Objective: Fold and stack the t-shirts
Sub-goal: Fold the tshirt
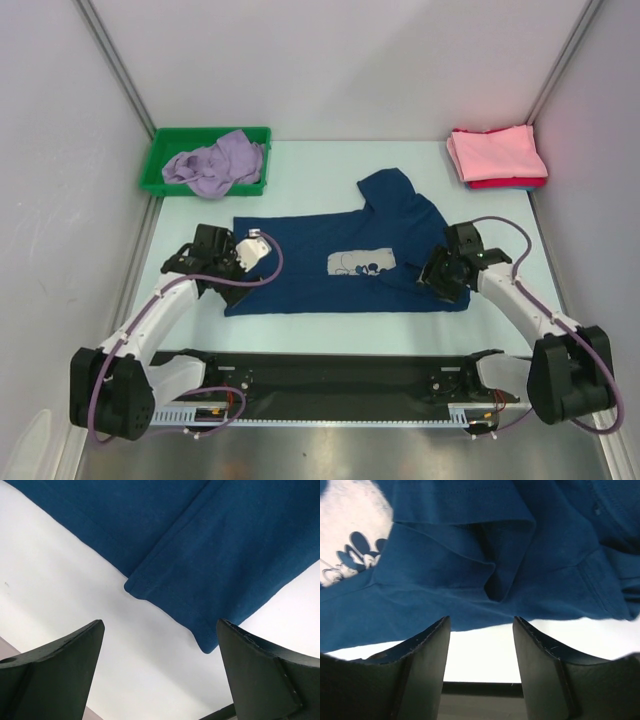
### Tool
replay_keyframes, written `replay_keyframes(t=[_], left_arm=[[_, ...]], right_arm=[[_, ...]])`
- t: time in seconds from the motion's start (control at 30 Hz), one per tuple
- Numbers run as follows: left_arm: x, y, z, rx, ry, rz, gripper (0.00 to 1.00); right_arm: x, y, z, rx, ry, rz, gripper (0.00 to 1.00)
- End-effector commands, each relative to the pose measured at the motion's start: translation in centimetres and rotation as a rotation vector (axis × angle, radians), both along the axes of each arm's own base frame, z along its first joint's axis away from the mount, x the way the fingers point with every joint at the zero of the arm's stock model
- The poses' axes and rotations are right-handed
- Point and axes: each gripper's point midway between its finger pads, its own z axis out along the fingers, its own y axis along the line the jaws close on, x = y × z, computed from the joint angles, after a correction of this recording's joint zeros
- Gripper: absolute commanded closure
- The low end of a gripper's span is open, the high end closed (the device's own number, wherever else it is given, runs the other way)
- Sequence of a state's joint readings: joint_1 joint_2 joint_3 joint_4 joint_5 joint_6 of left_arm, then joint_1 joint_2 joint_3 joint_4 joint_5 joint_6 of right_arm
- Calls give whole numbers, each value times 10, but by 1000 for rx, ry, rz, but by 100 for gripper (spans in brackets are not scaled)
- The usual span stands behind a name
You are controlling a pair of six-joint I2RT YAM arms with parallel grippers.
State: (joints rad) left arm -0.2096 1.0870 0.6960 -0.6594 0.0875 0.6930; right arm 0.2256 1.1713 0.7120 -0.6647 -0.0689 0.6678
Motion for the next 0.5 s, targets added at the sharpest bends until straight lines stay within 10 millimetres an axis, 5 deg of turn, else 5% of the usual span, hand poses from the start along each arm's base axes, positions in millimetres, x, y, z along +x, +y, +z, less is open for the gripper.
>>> replay_keyframes(t=[0.0, 0.33, 0.47], left_arm=[[8, -4, 14, -49, -49, 44, 0], [2, -4, 15, -56, -56, 32, 0], [2, -4, 13, -51, -51, 32, 0]], right_arm=[[10, 4, -8, -9, -6, -3, 42], [32, -3, -24, -107, -15, 36, 56], [37, -5, -26, -134, -13, 51, 80]])
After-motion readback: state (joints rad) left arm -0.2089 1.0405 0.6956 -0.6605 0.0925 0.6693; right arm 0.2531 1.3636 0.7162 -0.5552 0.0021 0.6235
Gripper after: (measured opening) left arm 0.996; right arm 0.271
